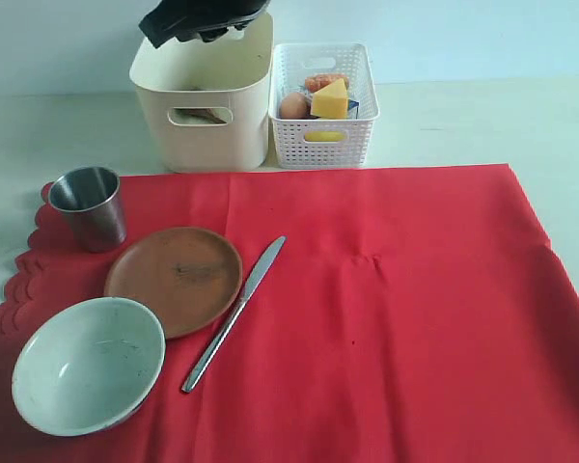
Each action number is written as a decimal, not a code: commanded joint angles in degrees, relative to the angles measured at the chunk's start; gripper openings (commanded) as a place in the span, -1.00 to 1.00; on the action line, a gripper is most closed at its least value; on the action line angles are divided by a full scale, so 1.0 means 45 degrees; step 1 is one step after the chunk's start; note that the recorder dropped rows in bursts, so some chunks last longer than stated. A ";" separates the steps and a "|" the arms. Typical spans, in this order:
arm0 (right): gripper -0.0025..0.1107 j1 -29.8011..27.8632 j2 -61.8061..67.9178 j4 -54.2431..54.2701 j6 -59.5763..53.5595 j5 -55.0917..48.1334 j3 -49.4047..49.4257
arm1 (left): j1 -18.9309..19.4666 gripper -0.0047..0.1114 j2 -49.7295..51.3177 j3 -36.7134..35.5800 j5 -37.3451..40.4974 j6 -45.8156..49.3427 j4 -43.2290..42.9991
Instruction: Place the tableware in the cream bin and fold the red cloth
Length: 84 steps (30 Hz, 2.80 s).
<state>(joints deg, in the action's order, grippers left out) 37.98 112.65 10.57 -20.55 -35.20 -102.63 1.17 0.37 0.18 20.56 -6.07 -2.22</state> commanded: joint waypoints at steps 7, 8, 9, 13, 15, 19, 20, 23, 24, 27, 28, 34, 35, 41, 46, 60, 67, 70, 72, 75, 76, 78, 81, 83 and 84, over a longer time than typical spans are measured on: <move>-0.45 -0.0013 -0.1541 -0.0210 0.0921 -0.3963 -0.0102 | -0.0001 -0.92 -0.0082 -0.0040 -0.0083 -0.0032 -0.0039; -0.48 -0.0013 -0.1699 -0.0299 0.1064 -0.4224 -0.0102 | -0.0001 -0.92 -0.0082 -0.0040 -0.0083 -0.0032 -0.0039; -0.50 -0.0013 -0.1864 -0.0493 0.1261 -0.4484 -0.0102 | -0.0001 -0.92 -0.0082 -0.0040 -0.0083 -0.0032 -0.0039; -0.62 -0.0013 -0.2455 -0.1028 0.1624 -0.5526 -0.0102 | -0.0001 -0.92 -0.0082 -0.0040 -0.0083 -0.0032 -0.0039; -0.75 -0.0013 -0.2778 -0.1141 0.1624 -0.6149 -0.0102 | -0.0001 -0.92 -0.0082 -0.0040 -0.0083 -0.0032 -0.0039; -0.96 -0.0013 -0.3370 -0.1282 0.1624 -0.6978 0.0021 | -0.0001 -0.92 -0.0082 -0.0040 -0.0083 -0.0032 -0.0039; -0.96 -0.0013 -0.3624 -0.1360 0.1766 -0.6974 0.0228 | -0.0001 -0.92 -0.0082 -0.0040 -0.0083 -0.0032 -0.0039; -0.96 -0.0013 -0.4320 -0.1498 0.1850 -0.6873 0.0930 | -0.0001 -0.92 -0.0082 -0.0040 -0.0083 -0.0032 -0.0039; -0.96 -0.0013 -0.4529 -0.1498 0.1857 -0.6845 0.1164 | -0.0001 -0.92 -0.0082 -0.0040 -0.0083 -0.0032 -0.0039; -0.96 -0.0013 -0.5387 -0.1549 0.1913 -0.6726 0.2088 | -0.0001 -0.92 -0.0082 -0.0040 -0.0083 -0.0032 -0.0039; -0.96 -0.0013 -0.5687 -0.1583 0.1913 -0.6640 0.2432 | -0.0001 -0.92 -0.0082 -0.0040 -0.0083 -0.0032 -0.0039; -0.96 -0.0013 -0.7725 -0.2348 0.2498 -0.6008 0.4433 | -0.0001 -0.92 -0.0082 -0.0040 -0.0083 -0.0032 -0.0039; -0.96 -0.0013 -0.8123 -0.2464 0.2630 -0.5911 0.4770 | -0.0001 -0.92 -0.0082 -0.0040 -0.0083 -0.0032 -0.0039; -0.96 -0.0013 -1.0697 -0.2495 0.2796 -0.5483 0.6653 | -0.0001 -0.92 -0.0082 -0.0040 -0.0083 -0.0032 -0.0039; -0.96 -0.0013 -1.3406 -0.2439 0.2962 -0.4829 0.8469 | -0.0001 -0.92 -0.0082 -0.0040 -0.0083 -0.0032 -0.0039; -0.96 -0.0013 -2.0766 -0.2348 0.4261 -0.3095 1.3493 | -0.0001 -0.92 -0.0082 -0.0040 -0.0083 -0.0021 -0.0039; -0.96 -0.0013 -2.3074 -0.2097 0.4566 -0.2260 1.5697 | -0.0001 -0.92 -0.0082 -0.0040 -0.0083 -0.0078 -0.0039; -0.96 -0.0013 -2.3661 -0.2154 0.4566 -0.1103 1.6251 | -0.0001 -0.92 -0.0082 -0.0040 -0.0083 -0.0078 -0.0039; -0.96 -0.0013 -2.3690 -0.2348 0.4566 -0.0588 1.6451 | -0.0001 -0.92 -0.0082 -0.0040 -0.0083 -0.0078 -0.0039; -0.96 -0.0013 -2.3690 -0.2348 0.4566 0.1188 1.7417 | -0.0001 -0.92 -0.0082 -0.0040 -0.0083 -0.0025 -0.0039; -0.96 -0.0013 -2.3690 -0.2433 0.4566 0.1594 1.7787 | -0.0001 -0.92 -0.0082 -0.0040 -0.0083 -0.0025 -0.0039; -0.96 -0.0013 -2.3690 -0.2491 0.4566 0.2197 1.8436 | -0.0001 -0.92 -0.0082 -0.0040 -0.0083 -0.0025 -0.0039; -0.96 -0.0013 -2.3690 -0.2685 0.4566 0.2716 1.9284 | -0.0001 -0.92 -0.0082 -0.0040 -0.0083 -0.0051 -0.0039; -0.96 -0.0013 -2.3690 -0.2660 0.4566 0.2688 1.9546 | -0.0001 -0.92 -0.0082 -0.0040 -0.0083 -0.0051 -0.0039; -0.96 -0.0013 -2.3690 -0.2585 0.4566 0.2501 1.9577 | -0.0001 -0.92 -0.0082 -0.0040 -0.0083 -0.0051 -0.0039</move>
<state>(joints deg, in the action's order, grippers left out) 37.98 6.29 -0.85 0.00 -24.75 -15.61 1.17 0.37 0.18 20.56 -6.07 -2.22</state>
